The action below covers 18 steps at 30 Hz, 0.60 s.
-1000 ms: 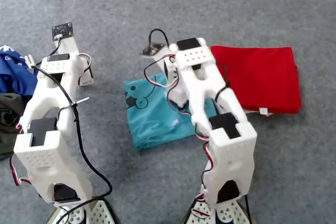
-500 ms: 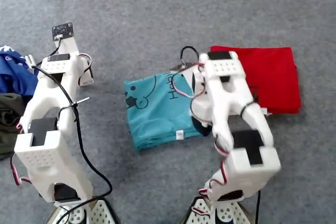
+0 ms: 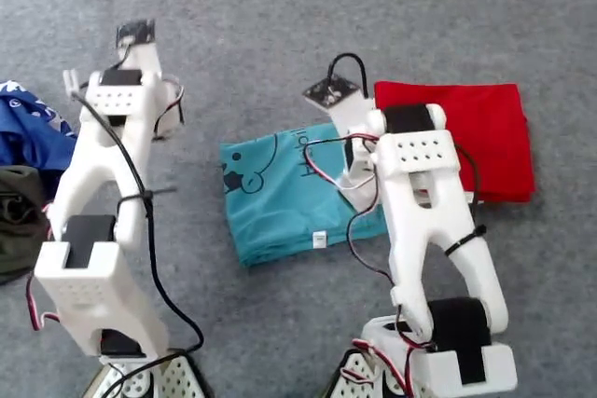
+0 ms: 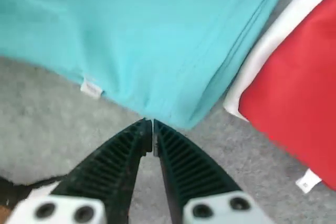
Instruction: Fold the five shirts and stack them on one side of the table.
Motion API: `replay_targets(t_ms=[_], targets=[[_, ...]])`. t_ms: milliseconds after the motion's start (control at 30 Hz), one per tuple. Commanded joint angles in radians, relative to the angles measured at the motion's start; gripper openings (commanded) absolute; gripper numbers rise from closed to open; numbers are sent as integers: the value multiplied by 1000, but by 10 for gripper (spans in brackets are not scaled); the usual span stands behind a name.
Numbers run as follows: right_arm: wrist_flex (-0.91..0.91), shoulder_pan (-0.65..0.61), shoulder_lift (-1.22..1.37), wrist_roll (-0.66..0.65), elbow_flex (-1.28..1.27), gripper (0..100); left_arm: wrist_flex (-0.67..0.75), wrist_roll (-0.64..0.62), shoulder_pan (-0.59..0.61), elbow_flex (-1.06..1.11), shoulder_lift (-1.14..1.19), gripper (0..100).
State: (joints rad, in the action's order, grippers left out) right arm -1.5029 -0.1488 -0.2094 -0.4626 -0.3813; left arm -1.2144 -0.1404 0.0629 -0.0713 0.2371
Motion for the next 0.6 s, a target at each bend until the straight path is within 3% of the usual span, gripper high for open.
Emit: replay_targets(t_ms=[0,200,400,567], targets=[[91,-26,8,74,18,15,-51,0,-105,-97,-72,30],[218,0,140,115,-110,15,89,-72,-208,-30,12,30],[261,124,196,97,-117,15,150,-138,-252,-51,210,30],[262,132,208,55,-117,15,49,-195,-237,-228,390,30]])
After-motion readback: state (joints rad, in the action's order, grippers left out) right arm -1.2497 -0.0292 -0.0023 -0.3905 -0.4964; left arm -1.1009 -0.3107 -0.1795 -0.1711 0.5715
